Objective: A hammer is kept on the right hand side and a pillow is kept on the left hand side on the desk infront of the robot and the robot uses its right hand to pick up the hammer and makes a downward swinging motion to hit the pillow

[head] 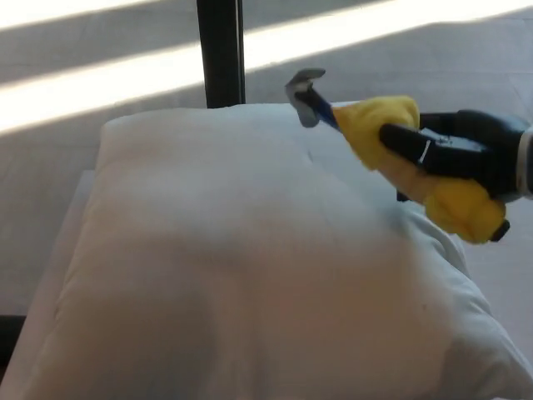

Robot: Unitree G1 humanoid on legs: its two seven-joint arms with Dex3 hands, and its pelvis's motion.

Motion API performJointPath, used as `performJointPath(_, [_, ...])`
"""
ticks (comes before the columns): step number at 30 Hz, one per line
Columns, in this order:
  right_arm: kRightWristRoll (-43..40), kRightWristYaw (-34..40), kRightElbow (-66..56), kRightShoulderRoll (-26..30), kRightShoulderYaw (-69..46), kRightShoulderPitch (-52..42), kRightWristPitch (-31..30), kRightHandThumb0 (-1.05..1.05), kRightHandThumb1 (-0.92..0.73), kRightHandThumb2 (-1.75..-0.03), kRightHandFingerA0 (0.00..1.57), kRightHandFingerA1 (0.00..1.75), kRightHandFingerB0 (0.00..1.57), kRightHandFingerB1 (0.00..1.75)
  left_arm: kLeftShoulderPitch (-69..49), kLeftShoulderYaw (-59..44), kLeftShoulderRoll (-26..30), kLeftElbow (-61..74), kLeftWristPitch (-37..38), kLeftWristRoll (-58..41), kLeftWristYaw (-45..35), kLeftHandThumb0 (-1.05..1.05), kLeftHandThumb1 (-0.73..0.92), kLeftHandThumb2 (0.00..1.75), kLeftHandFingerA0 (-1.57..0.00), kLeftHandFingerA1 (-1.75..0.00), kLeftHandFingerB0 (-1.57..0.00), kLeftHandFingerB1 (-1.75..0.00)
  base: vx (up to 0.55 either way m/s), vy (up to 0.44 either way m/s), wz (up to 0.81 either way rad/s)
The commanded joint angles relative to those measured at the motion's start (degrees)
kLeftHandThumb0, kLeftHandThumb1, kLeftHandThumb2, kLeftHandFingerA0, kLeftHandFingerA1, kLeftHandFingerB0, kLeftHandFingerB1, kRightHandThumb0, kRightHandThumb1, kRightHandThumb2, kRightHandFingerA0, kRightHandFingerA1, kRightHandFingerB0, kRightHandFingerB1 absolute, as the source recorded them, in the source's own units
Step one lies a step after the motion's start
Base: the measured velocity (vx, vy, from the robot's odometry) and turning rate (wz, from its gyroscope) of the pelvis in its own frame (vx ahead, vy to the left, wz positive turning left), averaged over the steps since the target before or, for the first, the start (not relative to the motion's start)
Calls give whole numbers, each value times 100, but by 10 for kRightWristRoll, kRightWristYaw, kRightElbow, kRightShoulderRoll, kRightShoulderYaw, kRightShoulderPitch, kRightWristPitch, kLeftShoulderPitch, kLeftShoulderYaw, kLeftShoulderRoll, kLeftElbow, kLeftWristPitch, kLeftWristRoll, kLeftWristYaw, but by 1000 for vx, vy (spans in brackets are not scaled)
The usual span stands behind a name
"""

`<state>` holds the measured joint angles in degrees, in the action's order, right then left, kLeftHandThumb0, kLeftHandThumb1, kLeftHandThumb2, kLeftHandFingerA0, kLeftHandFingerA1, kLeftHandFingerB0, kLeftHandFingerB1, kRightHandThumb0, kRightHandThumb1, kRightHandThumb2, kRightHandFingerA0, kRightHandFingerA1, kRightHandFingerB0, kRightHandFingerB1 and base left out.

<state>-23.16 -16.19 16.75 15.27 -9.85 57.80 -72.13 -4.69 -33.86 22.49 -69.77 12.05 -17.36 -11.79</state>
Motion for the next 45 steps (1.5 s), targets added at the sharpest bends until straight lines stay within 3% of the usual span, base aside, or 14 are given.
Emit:
performJointPath(1, [-28, 23, 25, -5, -87, 75, -55, -33, -54, -121, 101, 175, 72, 159, -4, -4, 5, -5, 13, -10, -2, -54, 62, 59, -75, -51, -64, -49, 0, 0, 0])
performJointPath(4, [-22, 23, 32, 11, -104, 97, -61, -31, -58, -121, 103, 175, 69, 174, -5, -5, 3, -2, 10, -11, 0, -55, 62, 59, -74, -50, -65, -49, 0, 0, 0])
performJointPath(10, [-32, 20, 68, 53, -179, 118, -44, -31, -62, -113, 107, 175, 72, 162, -4, -3, 9, -8, 12, -10, -9, -56, 63, 59, -72, -50, -65, -48, 0, 0, 0])
performJointPath(19, [17, 62, 100, 116, -207, 62, 58, -32, -63, -123, 108, 175, 74, 175, -14, 5, 12, -6, 30, -1, -12, -58, 65, 60, -71, -49, -61, -47, 0, 0, 0])
performJointPath(20, [34, 68, 101, 130, -200, 29, 79, -29, -74, -105, 104, 175, 61, 171, -14, 3, 13, -6, 26, -4, -7, -57, 65, 60, -70, -48, -62, -47, 0, 0, 0])
performJointPath(25, [51, 33, 109, 150, -169, -34, 161, -23, -67, -120, 102, 175, 68, 174, -15, -3, 12, -3, 24, -10, -8, -56, 64, 60, -71, -50, -63, -48, 0, 0, 0])
performJointPath(31, [105, 60, 79, 154, -119, -115, 222, -19, -69, -111, 98, 175, 64, 160, -12, 2, 14, -7, 27, -5, -6, -56, 65, 60, -72, -50, -62, -48, 0, 0, 0])
performJointPath(32, [139, 56, 73, 158, -75, -137, 274, -16, -67, -108, 94, 175, 64, 160, -10, -1, 16, -3, 18, -9, -7, -55, 65, 60, -71, -49, -61, -47, 0, 0, 0])
performJointPath(33, [171, 63, 60, 161, -40, -171, 322, -25, -56, -115, 122, 146, 97, 131, -10, -5, 14, 2, 15, -14, -5, -53, 64, 60, -73, -51, -65, -49, 0, 0, 0])
performJointPath(34, [201, 75, 58, 164, -8, -196, 359, -21, -50, -115, 122, 145, 102, 131, -9, -5, 13, 3, 17, -14, -4, -52, 65, 60, -74, -51, -64, -49, 0, 0, 0])
performJointPath(38, [258, 105, 69, 173, 57, -232, 418, -22, -55, -113, 120, 143, 93, 124, -5, -7, 12, 0, 16, -16, -3, -52, 65, 59, -71, -51, -62, -49, 0, 0, 0])
performJointPath(39, [263, 112, 71, 172, 62, -241, 428, -15, -64, -95, 87, 175, 69, 150, -5, -6, 12, -1, 18, -15, -4, -53, 65, 60, -71, -50, -61, -48, 0, 0, 0])
performJointPath(44, [298, 156, 82, 167, 104, -285, 466, -19, -70, -87, 86, 175, 73, 141, -6, -10, 13, -3, 16, -19, -8, -55, 64, 59, -70, -50, -59, -47, 0, 0, 0])
performJointPath(45, [305, 164, 81, 169, 111, -291, 473, -27, -59, -108, 115, 134, 88, 114, -8, -8, 13, -2, 18, -16, -6, -56, 63, 59, -72, -51, -62, -49, 0, 0, 0])
